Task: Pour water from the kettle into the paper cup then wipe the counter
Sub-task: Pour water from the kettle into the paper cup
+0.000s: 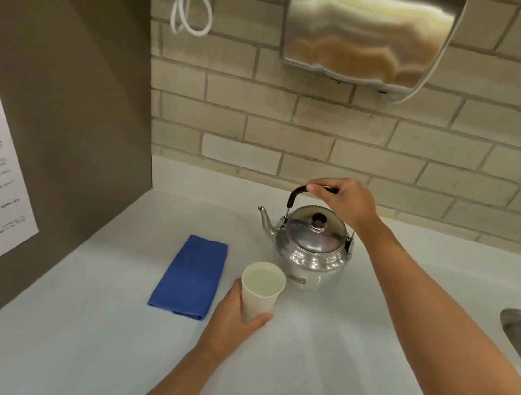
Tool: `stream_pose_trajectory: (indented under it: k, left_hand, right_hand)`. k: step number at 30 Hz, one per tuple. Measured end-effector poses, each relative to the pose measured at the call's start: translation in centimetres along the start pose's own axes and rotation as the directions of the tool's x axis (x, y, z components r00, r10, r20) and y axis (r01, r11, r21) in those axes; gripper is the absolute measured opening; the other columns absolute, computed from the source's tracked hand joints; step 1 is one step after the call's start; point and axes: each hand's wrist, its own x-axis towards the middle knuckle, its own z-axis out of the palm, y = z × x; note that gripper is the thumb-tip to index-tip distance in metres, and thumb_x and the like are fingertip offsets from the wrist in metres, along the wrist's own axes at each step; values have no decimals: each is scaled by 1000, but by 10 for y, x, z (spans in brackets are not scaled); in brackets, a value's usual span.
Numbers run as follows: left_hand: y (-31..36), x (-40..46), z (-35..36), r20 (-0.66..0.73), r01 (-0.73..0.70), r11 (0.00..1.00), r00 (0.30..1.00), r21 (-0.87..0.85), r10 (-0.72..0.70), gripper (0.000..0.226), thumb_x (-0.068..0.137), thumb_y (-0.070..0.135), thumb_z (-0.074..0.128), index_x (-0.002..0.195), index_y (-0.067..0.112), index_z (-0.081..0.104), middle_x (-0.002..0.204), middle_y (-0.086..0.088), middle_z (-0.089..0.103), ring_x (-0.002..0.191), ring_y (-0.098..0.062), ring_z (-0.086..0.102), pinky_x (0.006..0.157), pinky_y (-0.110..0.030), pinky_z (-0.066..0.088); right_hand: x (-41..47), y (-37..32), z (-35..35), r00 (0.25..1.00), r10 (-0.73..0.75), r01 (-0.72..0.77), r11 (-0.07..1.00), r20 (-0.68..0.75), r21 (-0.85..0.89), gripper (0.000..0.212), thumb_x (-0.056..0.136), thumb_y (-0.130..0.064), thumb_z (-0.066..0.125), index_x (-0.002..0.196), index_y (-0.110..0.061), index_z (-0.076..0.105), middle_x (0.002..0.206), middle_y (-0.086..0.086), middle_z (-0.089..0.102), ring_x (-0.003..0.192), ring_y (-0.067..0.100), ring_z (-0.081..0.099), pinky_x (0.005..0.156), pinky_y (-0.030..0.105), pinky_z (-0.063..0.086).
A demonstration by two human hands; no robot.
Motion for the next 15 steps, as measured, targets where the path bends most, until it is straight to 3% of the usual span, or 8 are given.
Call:
stream_pose_trajectory:
  k: [4,7,10,15]
  left_hand:
    - [-4,2,1,2,4,1000,1000,-16,-4,70,66,38,77,122,37,35,118,13,53,109,-4,51,93,-22,43]
    - [-5,2,1,-8,9,1000,1000,-2,-9,72,66,38,78,124,31,37,120,9,54,110,-7,52,95,-25,44]
    - [-5,3,2,-14,19,1000,1000,-1,-19,71,66,37,78,122,34,36,118,11,53,109,-6,51,91,-20,43]
    - [-5,2,2,-10,20,1000,1000,5,-20,71,66,36,78,122,36,35,118,13,52,109,-3,51,86,-12,41]
  right_hand:
    - [15,12,29,999,39,-40,998,33,48,25,79,-56,60,94,-39,71,98,-13,73,87,10,63,63,22,42]
    - [24,16,43,996,59,-64,995,65,77,26,78,-56,60,94,-39,71,102,-12,73,91,11,64,69,24,45]
    - [31,18,52,994,66,-75,991,81,110,24,79,-55,61,94,-39,71,105,-14,72,94,9,63,66,20,42]
    - [40,23,59,993,73,-83,990,90,110,24,80,-53,61,94,-37,72,106,-13,72,96,10,62,74,26,45]
